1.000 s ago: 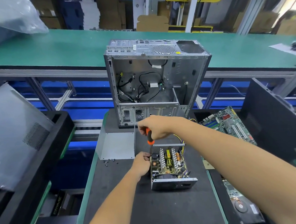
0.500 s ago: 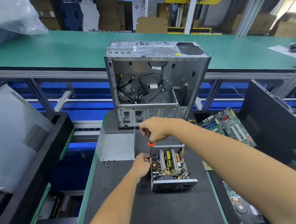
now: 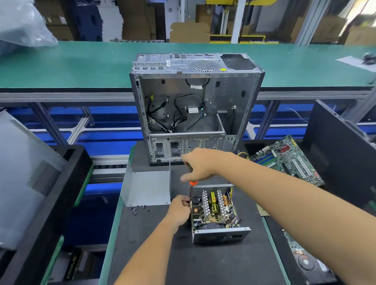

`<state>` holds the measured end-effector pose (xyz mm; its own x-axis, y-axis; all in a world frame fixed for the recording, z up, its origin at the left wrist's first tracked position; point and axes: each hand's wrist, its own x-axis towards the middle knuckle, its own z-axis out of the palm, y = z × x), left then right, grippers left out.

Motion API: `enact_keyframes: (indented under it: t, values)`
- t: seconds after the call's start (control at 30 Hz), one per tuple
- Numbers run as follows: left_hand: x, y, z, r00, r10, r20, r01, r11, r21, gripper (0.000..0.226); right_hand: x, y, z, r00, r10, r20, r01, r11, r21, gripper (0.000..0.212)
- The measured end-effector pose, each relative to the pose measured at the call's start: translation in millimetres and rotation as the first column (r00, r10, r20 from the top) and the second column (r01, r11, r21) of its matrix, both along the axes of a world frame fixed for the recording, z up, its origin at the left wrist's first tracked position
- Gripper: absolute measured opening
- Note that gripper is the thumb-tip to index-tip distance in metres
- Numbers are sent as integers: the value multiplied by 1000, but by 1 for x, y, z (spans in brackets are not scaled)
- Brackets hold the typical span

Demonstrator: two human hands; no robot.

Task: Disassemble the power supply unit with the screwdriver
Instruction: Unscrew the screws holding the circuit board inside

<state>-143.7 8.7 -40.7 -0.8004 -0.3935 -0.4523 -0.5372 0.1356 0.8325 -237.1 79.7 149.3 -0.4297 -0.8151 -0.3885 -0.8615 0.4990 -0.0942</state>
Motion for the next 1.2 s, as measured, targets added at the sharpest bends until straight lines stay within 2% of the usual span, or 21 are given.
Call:
enact_keyframes:
  t: [0.07, 0.1, 0.2, 0.27, 0.3, 0.37, 0.43, 0.5, 0.53, 0.6, 0.67, 0.7, 0.77, 0.83, 0.9, 0.93, 1.03, 1.1, 1.13, 1.2]
  values:
    - [0, 0, 0, 1000, -3, 4, 3, 1000, -2, 27, 2, -3, -4, 987, 59, -150, -50, 996, 69, 33]
    - [0, 0, 0, 1000, -1, 4, 1, 1000, -3, 27, 3, -4, -5, 983, 82, -164, -69, 994, 83, 32]
    - [-1, 0, 0, 1000, -3, 10, 4, 1000, -10, 27, 2, -6, -4, 997, 76, 24, -76, 997, 0, 10]
    - [-1, 0, 0, 1000, -5, 12, 5, 1000, -12, 28, 3, -3, 1, 983, 74, 169, -69, 997, -33, 25]
    - [-1, 0, -1, 1000, -3, 10, 3, 1000, -9, 28, 3, -1, 1, 979, 60, 195, -50, 997, -55, 24]
    - [-1, 1, -1, 1000, 4, 9, -4, 1000, -2, 29, 5, -1, 0, 992, 25, 126, -16, 998, -66, 17]
    - [-1, 1, -2, 1000, 9, 7, -9, 1000, -1, 28, 5, -2, -1, 995, 41, -95, -37, 998, 48, 26]
    - [-1, 0, -3, 1000, 11, 8, -11, 1000, 1, 27, 5, -3, -3, 976, 107, -191, -83, 988, 127, 30]
    - [-1, 1, -4, 1000, 13, 8, -13, 1000, 3, 28, 5, -2, -2, 981, 101, -164, -81, 989, 125, 30]
    - [-2, 1, -5, 1000, 18, 8, -18, 1000, 7, 28, 2, 1, 0, 996, 88, -12, -88, 996, 24, 18]
    - [-2, 1, -5, 1000, 15, 11, -15, 1000, -3, 26, 1, 5, 5, 986, 97, 139, -90, 994, -57, 27]
    - [-2, 1, -5, 1000, 14, 9, -14, 1000, -7, 25, 2, 7, 5, 981, 97, 168, -87, 994, -69, 30]
    - [-3, 1, -6, 1000, 18, 5, -18, 1000, -9, 25, 4, 7, 2, 988, 65, 137, -54, 995, -84, 23]
    - [-3, 1, -5, 1000, 23, 5, -23, 1000, -9, 27, 5, 4, -1, 999, 38, -12, -39, 999, -27, 23]
    - [-2, 1, -5, 1000, 24, 11, -24, 1000, -5, 29, 4, 2, -3, 986, 86, -141, -78, 995, 58, 22]
    - [-2, 2, -5, 1000, 24, 11, -24, 1000, -3, 29, 2, 1, -4, 987, 89, -131, -81, 995, 62, 22]
    - [-3, 2, -6, 1000, 29, 5, -29, 1000, -9, 27, 0, 3, -3, 997, 42, 61, -40, 998, -39, 13]
    - [-2, 2, -5, 1000, 24, 4, -24, 1000, -15, 27, 1, 6, 2, 986, 42, 160, -30, 997, -74, 27]
    - [-2, 1, -5, 1000, 21, 4, -21, 1000, -17, 27, 1, 7, 3, 983, 37, 181, -23, 997, -79, 30]
    - [-2, 1, -5, 1000, 20, 5, -20, 1000, -14, 27, 3, 6, 2, 990, 26, 141, -14, 996, -87, 22]
